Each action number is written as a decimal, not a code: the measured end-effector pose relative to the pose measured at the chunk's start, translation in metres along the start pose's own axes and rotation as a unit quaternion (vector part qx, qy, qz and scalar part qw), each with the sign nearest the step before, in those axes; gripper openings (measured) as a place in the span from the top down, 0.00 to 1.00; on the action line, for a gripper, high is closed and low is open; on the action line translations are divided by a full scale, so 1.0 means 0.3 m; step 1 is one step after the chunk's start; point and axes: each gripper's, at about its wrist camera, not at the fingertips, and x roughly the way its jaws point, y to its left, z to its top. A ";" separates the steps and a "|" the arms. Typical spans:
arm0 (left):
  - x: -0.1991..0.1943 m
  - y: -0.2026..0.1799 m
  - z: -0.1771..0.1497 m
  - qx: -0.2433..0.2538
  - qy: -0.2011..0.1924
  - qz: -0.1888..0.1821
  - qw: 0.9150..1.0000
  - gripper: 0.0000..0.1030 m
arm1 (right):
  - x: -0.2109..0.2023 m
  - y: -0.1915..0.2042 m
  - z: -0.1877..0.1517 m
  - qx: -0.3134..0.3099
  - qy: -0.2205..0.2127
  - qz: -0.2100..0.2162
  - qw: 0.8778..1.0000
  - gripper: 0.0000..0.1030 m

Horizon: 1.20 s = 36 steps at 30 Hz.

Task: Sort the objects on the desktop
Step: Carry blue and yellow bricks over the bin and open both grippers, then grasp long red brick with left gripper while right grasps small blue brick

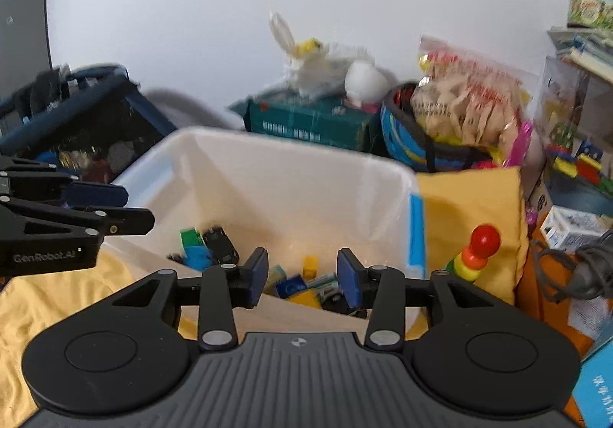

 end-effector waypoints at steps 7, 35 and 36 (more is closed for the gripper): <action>-0.103 -0.037 -0.196 -0.018 0.021 -0.021 0.999 0.41 | -0.135 -0.016 -0.081 0.002 -0.015 0.017 1.000 0.53; 0.019 -0.100 -0.392 -0.017 0.191 -0.078 0.978 0.74 | -0.152 0.040 -0.495 0.016 0.129 0.020 0.991 0.55; -0.016 -0.115 -0.409 -0.017 0.203 -0.095 0.974 0.74 | -0.156 0.033 -0.498 0.017 0.130 0.019 0.991 0.55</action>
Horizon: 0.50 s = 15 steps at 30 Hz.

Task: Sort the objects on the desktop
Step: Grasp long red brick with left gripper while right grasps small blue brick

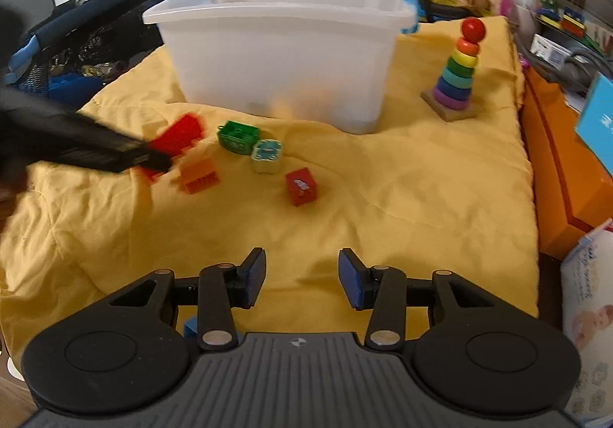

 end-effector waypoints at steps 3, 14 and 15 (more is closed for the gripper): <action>-0.011 -0.065 -0.074 0.014 0.027 -0.035 0.999 0.74 | -0.005 -0.013 -0.014 0.000 0.004 -0.001 1.000 0.55; -0.015 -0.069 -0.112 0.011 -0.018 0.012 1.000 0.69 | -0.071 0.054 -0.051 -0.091 -0.004 0.044 0.995 0.56; -0.016 -0.057 -0.114 0.017 -0.021 0.030 0.999 0.68 | -0.086 0.070 -0.056 -0.108 -0.003 0.060 0.992 0.56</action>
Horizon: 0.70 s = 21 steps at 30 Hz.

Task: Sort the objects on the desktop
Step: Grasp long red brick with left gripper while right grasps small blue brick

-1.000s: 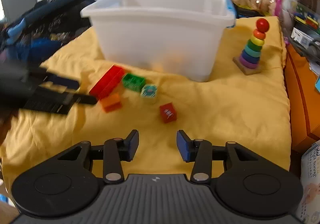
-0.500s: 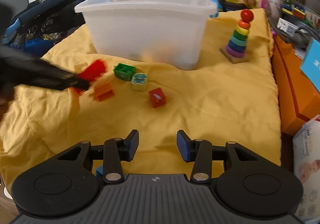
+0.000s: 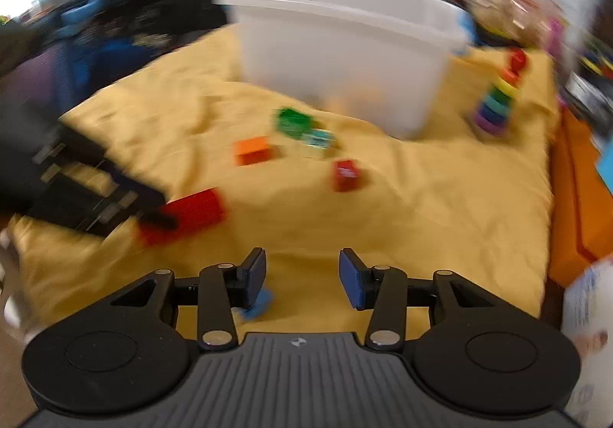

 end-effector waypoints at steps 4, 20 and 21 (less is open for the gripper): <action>-0.002 0.030 -0.006 0.047 -0.010 0.083 0.995 0.68 | -0.003 0.067 -0.004 -0.040 0.016 0.028 0.999 0.58; -0.071 -0.159 -0.035 0.148 -0.040 -0.009 0.988 0.64 | 0.031 0.128 -0.018 -0.080 0.030 0.018 0.996 0.65; -0.064 -0.170 -0.040 0.156 -0.036 -0.011 0.987 0.64 | 0.028 0.135 -0.019 -0.084 0.027 0.016 0.996 0.65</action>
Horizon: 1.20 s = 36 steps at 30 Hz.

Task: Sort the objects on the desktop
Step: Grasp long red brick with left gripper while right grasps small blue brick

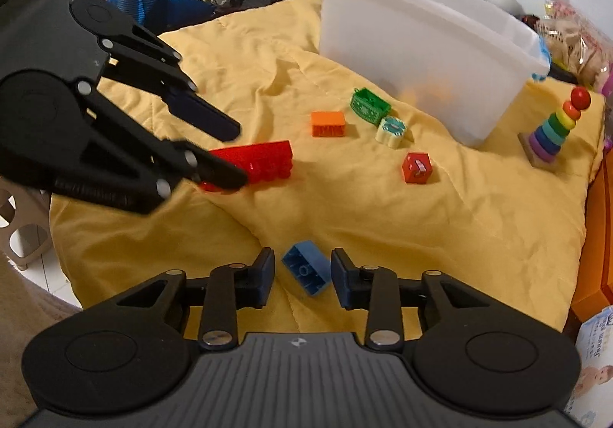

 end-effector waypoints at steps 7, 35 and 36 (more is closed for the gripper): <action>0.041 0.028 -0.028 -0.008 0.021 0.029 0.999 0.64 | 0.008 0.004 -0.006 -0.002 0.007 0.002 1.000 0.67; 0.105 0.100 -0.063 -0.048 0.047 0.047 0.997 0.71 | 0.079 -0.184 0.004 0.130 0.025 -0.003 0.991 0.71; 0.106 0.104 -0.061 -0.052 0.049 0.043 0.997 0.74 | 0.081 -0.169 -0.001 0.120 0.022 -0.010 0.993 0.70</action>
